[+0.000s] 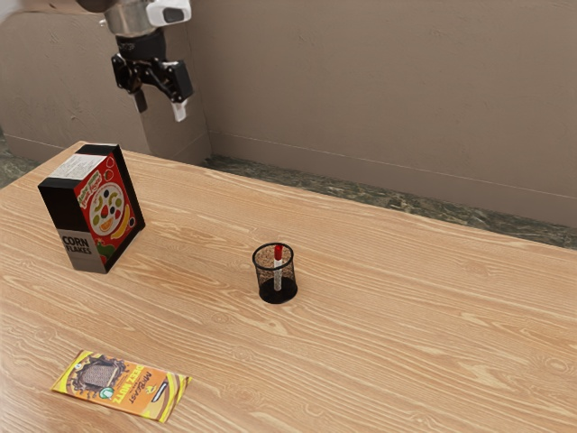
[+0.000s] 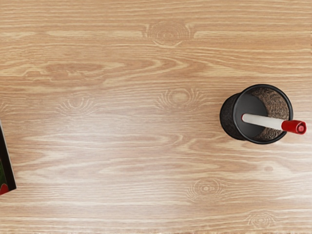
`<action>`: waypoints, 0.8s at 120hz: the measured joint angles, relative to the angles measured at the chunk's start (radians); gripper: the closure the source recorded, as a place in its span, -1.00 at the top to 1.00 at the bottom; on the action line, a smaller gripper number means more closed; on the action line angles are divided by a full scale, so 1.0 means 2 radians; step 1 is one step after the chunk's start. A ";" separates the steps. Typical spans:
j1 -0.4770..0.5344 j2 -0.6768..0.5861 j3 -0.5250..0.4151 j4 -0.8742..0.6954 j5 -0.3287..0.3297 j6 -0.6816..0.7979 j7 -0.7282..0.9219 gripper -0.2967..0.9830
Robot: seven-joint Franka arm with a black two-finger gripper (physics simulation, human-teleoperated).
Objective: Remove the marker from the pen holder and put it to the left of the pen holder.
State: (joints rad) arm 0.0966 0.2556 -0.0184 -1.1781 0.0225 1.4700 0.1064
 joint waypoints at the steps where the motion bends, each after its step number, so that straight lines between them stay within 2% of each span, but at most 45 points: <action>1: 0.000 0.000 0.000 -0.001 0.000 0.000 0.000 0.54; 20: 0.001 0.024 -0.006 0.023 0.001 0.020 0.000 0.54; 30: -0.005 0.060 -0.030 0.030 0.009 0.085 -0.017 0.54; 43: -0.015 0.145 -0.045 0.031 0.022 0.183 -0.063 0.54; 62: -0.017 0.209 -0.077 0.034 0.023 0.280 -0.142 0.54; 76: -0.010 0.238 -0.082 0.036 -0.033 0.291 -0.209 0.54; 96: 0.003 0.255 -0.066 0.048 -0.134 0.222 -0.295 0.54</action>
State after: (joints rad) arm 0.1018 0.7657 -0.1502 -1.0818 -0.2455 1.9144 -0.4834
